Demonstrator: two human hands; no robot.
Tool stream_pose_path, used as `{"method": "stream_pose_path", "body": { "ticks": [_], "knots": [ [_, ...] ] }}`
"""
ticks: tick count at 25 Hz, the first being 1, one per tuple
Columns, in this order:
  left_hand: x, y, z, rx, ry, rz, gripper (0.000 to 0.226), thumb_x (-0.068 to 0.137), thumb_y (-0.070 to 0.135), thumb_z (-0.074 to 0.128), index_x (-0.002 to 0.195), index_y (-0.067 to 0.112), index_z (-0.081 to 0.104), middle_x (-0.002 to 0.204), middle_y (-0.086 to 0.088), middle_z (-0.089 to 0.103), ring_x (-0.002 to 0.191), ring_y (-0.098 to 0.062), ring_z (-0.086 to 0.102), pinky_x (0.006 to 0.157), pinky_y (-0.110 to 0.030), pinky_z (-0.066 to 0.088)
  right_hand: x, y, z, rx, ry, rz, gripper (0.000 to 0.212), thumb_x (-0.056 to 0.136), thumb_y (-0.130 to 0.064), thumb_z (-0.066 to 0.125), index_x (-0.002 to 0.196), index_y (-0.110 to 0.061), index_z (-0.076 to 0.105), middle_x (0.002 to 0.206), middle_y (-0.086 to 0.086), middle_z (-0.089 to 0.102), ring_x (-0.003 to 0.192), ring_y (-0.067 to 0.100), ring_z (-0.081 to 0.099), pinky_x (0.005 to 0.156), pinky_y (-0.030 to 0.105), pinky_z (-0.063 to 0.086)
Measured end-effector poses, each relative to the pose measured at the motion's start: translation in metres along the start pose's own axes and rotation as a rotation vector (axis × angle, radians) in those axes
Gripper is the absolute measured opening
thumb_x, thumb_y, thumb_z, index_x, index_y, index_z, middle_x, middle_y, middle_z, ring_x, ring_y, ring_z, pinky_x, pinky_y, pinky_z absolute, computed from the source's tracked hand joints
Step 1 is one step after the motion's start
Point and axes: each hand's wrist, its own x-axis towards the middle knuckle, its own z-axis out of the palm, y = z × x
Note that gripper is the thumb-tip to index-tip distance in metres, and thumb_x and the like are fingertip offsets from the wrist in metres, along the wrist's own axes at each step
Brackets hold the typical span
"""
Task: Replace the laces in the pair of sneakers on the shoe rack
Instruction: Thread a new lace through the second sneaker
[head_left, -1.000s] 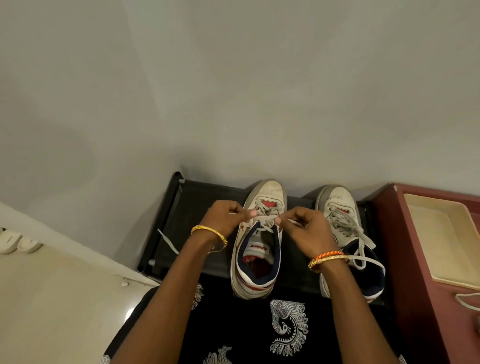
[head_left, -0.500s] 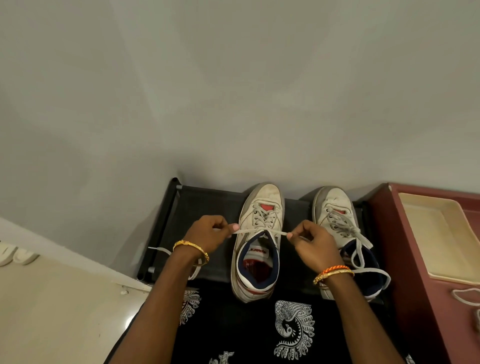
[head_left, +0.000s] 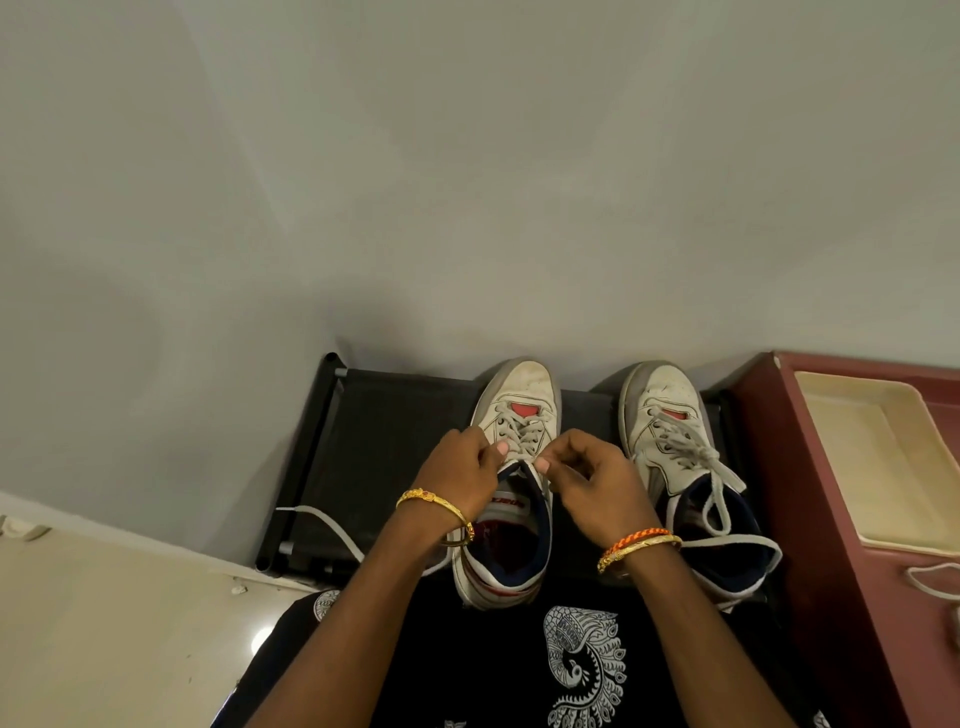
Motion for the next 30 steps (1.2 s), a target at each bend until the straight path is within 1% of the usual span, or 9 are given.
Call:
{"method": "stream_pose_path", "body": {
  "ticks": [2, 6, 9, 12, 15, 18, 21, 25, 30],
  "knots": [
    [0.001, 0.002, 0.0, 0.001, -0.014, -0.017, 0.025, 0.1, 0.031, 0.04, 0.085, 0.011, 0.045, 0.089, -0.009, 0.055, 0.074, -0.016, 0.048, 0.066, -0.026, 0.037, -0.002, -0.003, 0.003, -0.05, 0.034, -0.007, 0.009, 0.088, -0.013, 0.061, 0.08, -0.011, 0.061, 0.075, -0.003, 0.064, 0.07, 0.003, 0.056, 0.06, 0.011, 0.042],
    [0.0, 0.004, -0.001, -0.237, -0.023, -0.135, 0.03, 0.092, 0.037, 0.056, 0.081, 0.01, 0.055, 0.076, -0.003, 0.057, 0.073, -0.017, 0.054, 0.064, -0.027, 0.044, 0.001, -0.002, 0.006, -0.066, 0.028, 0.04, 0.016, 0.088, -0.013, 0.06, 0.073, -0.017, 0.055, 0.078, 0.0, 0.064, 0.071, 0.021, 0.063, 0.07, 0.039, 0.056],
    [-0.001, 0.0, -0.004, -0.441, 0.01, -0.204, 0.022, 0.085, 0.026, 0.067, 0.073, 0.009, 0.059, 0.076, -0.004, 0.062, 0.067, -0.014, 0.059, 0.057, -0.023, 0.048, 0.002, 0.0, 0.005, -0.07, 0.038, 0.059, 0.025, 0.087, -0.011, 0.061, 0.067, -0.022, 0.051, 0.083, 0.003, 0.064, 0.079, 0.025, 0.065, 0.069, 0.045, 0.057],
    [0.0, -0.003, -0.003, -0.395, 0.072, -0.202, 0.022, 0.084, 0.025, 0.069, 0.074, 0.008, 0.059, 0.082, -0.008, 0.065, 0.075, -0.019, 0.061, 0.068, -0.029, 0.051, 0.001, 0.004, 0.007, -0.04, 0.079, 0.107, 0.025, 0.086, -0.009, 0.061, 0.066, -0.02, 0.05, 0.084, 0.008, 0.064, 0.082, 0.027, 0.065, 0.069, 0.049, 0.057],
    [-0.003, -0.004, -0.005, -0.291, 0.108, -0.163, 0.022, 0.086, 0.027, 0.066, 0.08, 0.006, 0.062, 0.079, -0.002, 0.062, 0.071, -0.011, 0.056, 0.06, -0.02, 0.044, 0.001, 0.006, 0.007, -0.037, 0.076, 0.135, 0.021, 0.087, -0.014, 0.06, 0.069, -0.018, 0.051, 0.085, 0.01, 0.064, 0.082, 0.026, 0.065, 0.069, 0.046, 0.057],
    [-0.005, -0.008, -0.008, -0.31, -0.005, -0.152, 0.025, 0.09, 0.032, 0.061, 0.075, 0.011, 0.063, 0.075, -0.001, 0.062, 0.07, -0.012, 0.057, 0.064, -0.022, 0.045, -0.002, 0.002, 0.003, -0.099, 0.069, 0.101, 0.027, 0.089, -0.026, 0.061, 0.07, -0.009, 0.055, 0.068, 0.005, 0.059, 0.065, 0.017, 0.056, 0.059, 0.027, 0.049],
    [-0.008, -0.001, -0.013, -0.543, -0.023, -0.168, 0.031, 0.096, 0.033, 0.048, 0.077, 0.01, 0.057, 0.07, 0.0, 0.054, 0.066, -0.01, 0.051, 0.065, -0.023, 0.043, -0.007, -0.002, -0.002, 0.225, 0.142, 0.084, 0.041, 0.091, -0.029, 0.057, 0.065, 0.002, 0.055, 0.06, 0.007, 0.05, 0.06, 0.016, 0.048, 0.064, 0.031, 0.044],
    [-0.011, 0.015, -0.024, -1.036, 0.034, -0.069, 0.031, 0.099, 0.021, 0.039, 0.079, 0.008, 0.059, 0.079, 0.0, 0.071, 0.08, -0.011, 0.067, 0.067, -0.018, 0.052, -0.003, -0.022, 0.005, 0.626, 0.155, 0.02, 0.027, 0.095, -0.019, 0.05, 0.075, -0.008, 0.063, 0.08, -0.001, 0.067, 0.085, 0.01, 0.064, 0.085, 0.028, 0.049],
    [-0.007, 0.012, -0.015, -0.825, -0.015, 0.145, 0.021, 0.099, 0.01, 0.04, 0.097, 0.009, 0.061, 0.086, 0.0, 0.066, 0.078, -0.005, 0.065, 0.071, -0.018, 0.053, 0.019, -0.023, 0.02, 0.754, 0.082, 0.004, 0.016, 0.095, 0.001, 0.046, 0.095, -0.01, 0.057, 0.091, 0.013, 0.069, 0.079, 0.019, 0.069, 0.073, 0.033, 0.058]
  ]
}}
